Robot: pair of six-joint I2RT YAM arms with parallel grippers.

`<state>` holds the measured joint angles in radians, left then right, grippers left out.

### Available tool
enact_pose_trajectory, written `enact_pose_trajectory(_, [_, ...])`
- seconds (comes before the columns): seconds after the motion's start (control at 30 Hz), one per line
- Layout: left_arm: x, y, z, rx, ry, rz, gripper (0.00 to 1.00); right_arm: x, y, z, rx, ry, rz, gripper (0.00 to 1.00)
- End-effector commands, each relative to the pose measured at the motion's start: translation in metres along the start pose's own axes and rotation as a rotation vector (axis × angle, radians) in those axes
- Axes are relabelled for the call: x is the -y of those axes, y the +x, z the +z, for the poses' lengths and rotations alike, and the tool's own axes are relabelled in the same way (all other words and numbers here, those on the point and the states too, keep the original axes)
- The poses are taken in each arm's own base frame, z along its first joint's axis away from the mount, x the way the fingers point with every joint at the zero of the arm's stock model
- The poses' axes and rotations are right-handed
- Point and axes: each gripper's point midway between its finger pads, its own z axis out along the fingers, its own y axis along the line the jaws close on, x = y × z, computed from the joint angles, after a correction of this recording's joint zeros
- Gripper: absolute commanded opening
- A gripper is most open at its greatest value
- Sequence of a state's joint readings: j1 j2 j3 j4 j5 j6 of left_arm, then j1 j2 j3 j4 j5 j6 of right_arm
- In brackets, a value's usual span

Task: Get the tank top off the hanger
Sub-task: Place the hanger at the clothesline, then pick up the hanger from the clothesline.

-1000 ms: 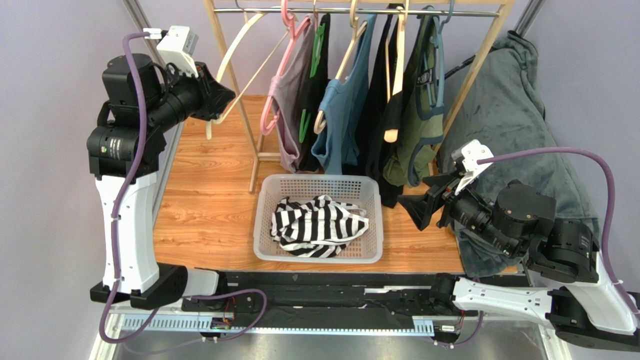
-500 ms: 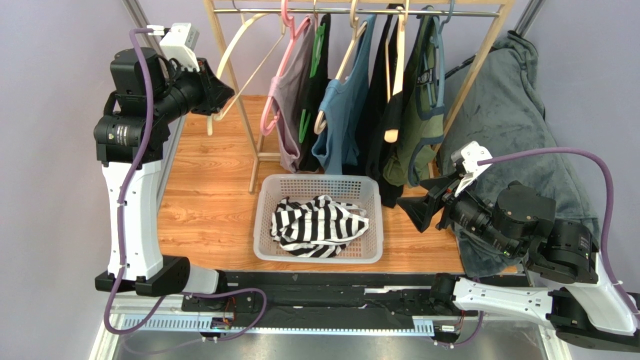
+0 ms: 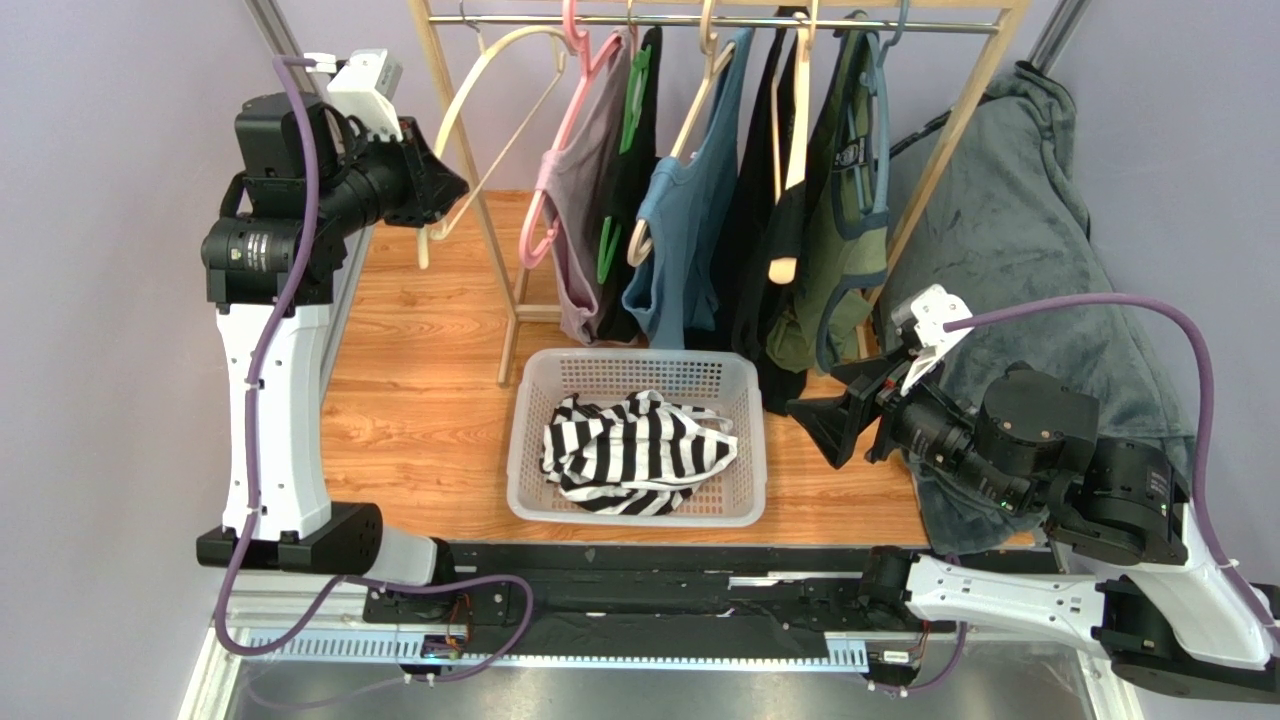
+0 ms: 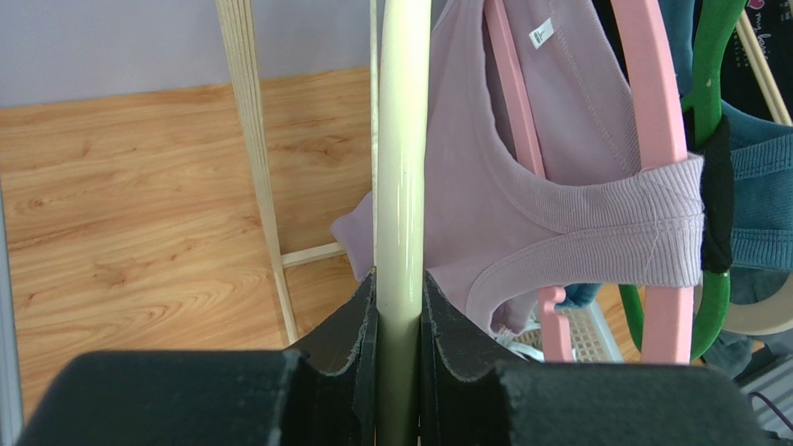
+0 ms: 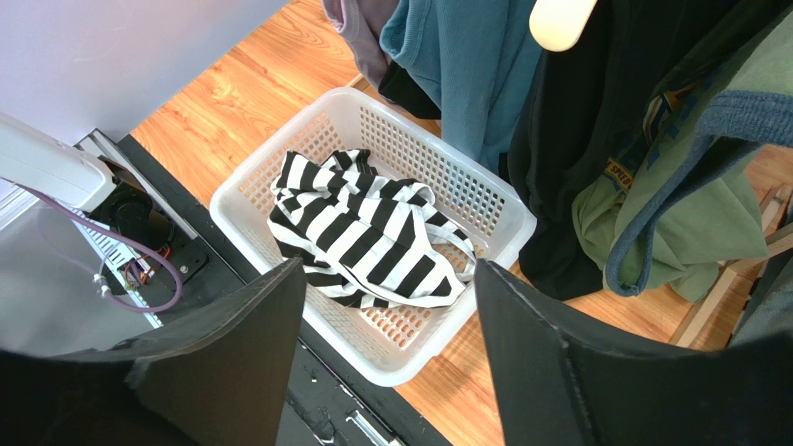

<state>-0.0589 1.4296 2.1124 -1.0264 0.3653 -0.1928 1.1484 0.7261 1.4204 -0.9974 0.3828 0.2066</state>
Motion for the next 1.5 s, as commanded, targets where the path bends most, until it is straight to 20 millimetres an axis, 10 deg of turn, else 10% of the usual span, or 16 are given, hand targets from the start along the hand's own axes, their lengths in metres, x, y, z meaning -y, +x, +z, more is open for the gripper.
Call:
enact_pose_trajectory(0.0, [0.011,-0.007,-0.015,0.052,0.042,0.033,0.12,-0.001,-0.010,0.003,0.028,0.006,0.017,0.77])
enact_pose_trajectory(0.2, [0.018,-0.003,-0.036,0.077,0.046,0.075,0.85,0.000,-0.014,0.009,0.025,0.041,0.042,0.90])
enact_pose_trajectory(0.27, [0.019,-0.001,-0.045,0.092,0.037,0.101,0.94,-0.007,-0.025,0.006,0.078,0.001,0.086,0.99])
enact_pose_trajectory(0.43, [0.017,0.012,-0.053,0.097,0.024,0.132,0.95,-0.006,-0.036,-0.003,0.223,-0.033,0.203,1.00])
enact_pose_trajectory(0.63, [0.040,-0.029,-0.102,0.305,0.042,0.310,0.96,-0.006,-0.027,0.019,0.119,0.030,0.117,0.84])
enact_pose_trajectory(0.77, [0.071,-0.049,-0.130,0.417,0.147,0.407,0.96,0.010,-0.022,0.038,0.029,0.186,0.060,0.66])
enact_pose_trajectory(1.0, [0.135,-0.077,-0.152,0.519,0.460,0.427,0.97,0.021,-0.025,0.045,0.079,0.278,0.121,0.73])
enact_pose_trajectory(1.2, [0.153,-0.100,-0.128,0.540,0.507,0.412,0.98,0.024,-0.017,0.047,0.073,0.302,0.168,0.72])
enact_pose_trajectory(1.47, [0.141,-0.065,-0.033,0.356,0.364,0.424,0.98,0.023,-0.006,0.048,0.066,0.300,0.217,0.69])
